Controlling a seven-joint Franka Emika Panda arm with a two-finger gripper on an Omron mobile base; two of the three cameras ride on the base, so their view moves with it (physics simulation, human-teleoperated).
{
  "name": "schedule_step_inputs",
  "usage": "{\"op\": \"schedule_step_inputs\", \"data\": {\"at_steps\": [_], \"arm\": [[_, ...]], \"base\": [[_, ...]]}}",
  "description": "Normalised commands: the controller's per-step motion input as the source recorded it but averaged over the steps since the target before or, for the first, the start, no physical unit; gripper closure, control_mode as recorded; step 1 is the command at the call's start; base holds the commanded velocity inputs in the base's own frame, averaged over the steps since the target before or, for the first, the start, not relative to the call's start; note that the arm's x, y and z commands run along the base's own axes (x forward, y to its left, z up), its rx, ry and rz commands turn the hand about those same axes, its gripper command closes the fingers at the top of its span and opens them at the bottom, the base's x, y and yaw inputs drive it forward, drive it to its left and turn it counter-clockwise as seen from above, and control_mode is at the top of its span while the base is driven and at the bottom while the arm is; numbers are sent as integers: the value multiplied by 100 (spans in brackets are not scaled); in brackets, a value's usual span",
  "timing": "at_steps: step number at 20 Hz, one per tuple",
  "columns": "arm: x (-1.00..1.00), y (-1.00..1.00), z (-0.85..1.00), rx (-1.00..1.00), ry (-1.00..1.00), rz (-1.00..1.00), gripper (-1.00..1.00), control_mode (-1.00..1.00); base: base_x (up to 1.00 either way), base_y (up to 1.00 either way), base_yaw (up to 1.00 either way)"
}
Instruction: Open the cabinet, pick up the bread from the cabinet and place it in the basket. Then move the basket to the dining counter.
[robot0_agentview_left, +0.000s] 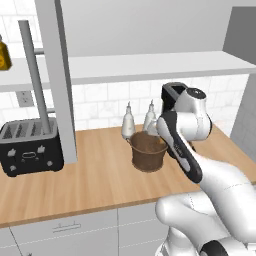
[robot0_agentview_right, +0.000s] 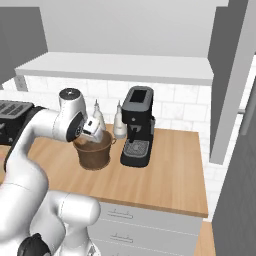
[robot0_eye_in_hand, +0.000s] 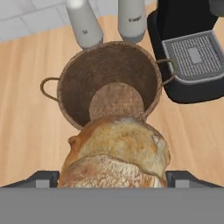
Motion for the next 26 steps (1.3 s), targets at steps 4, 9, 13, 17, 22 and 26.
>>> {"op": "schedule_step_inputs", "data": {"at_steps": [4, 9, 13, 17, 22, 26], "arm": [[100, 12, -66, 0, 0, 0, 100, -100], [95, 0, -14, 0, 5, 0, 100, -100], [44, 0, -10, 0, 9, 0, 100, -100], [-2, 2, -28, 0, 3, 0, 100, -100], [21, 2, -41, 0, 0, 0, 100, -100], [49, 0, -14, 1, 0, 0, 100, -100]], "base": [[0, 0, 0], [0, 0, 0], [0, 0, 0], [0, 0, 0], [0, 0, 0], [0, 0, 0]]}}
